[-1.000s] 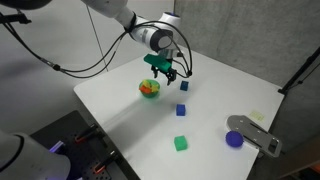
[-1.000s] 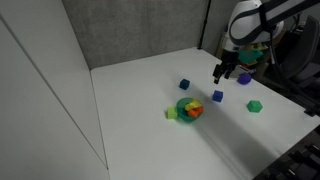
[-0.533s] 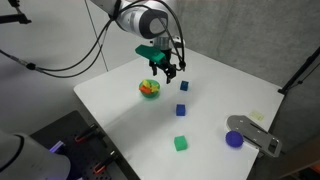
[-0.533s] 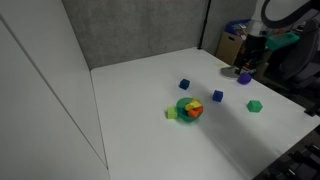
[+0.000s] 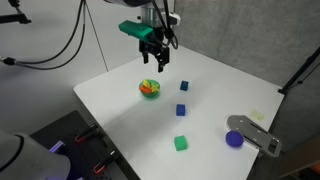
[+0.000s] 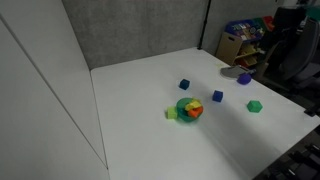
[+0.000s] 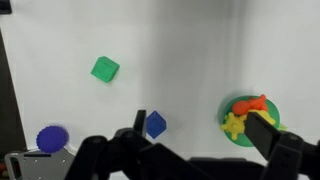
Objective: Pick up the yellow toy from the right side of the table and put it in the green bowl
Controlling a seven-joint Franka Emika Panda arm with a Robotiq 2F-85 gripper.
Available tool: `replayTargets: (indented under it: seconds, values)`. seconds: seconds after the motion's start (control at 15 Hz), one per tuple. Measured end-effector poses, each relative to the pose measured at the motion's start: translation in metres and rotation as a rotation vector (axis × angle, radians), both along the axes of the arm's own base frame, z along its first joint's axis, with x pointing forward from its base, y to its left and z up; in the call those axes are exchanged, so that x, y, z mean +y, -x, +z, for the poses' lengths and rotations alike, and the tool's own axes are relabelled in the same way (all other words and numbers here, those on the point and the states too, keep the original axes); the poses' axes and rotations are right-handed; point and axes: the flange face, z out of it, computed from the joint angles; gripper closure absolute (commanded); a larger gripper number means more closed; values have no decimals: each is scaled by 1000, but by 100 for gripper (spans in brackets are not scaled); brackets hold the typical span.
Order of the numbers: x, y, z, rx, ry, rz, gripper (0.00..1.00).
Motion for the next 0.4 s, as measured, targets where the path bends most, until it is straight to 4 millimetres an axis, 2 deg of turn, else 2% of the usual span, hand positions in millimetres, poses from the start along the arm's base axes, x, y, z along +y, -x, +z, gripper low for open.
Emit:
replayTargets:
  seconds: [0.2,0.4]
  values:
    - [-1,12,24,-2,-1,-19,0]
    - [-5,18,34,-15,0,-40,0]
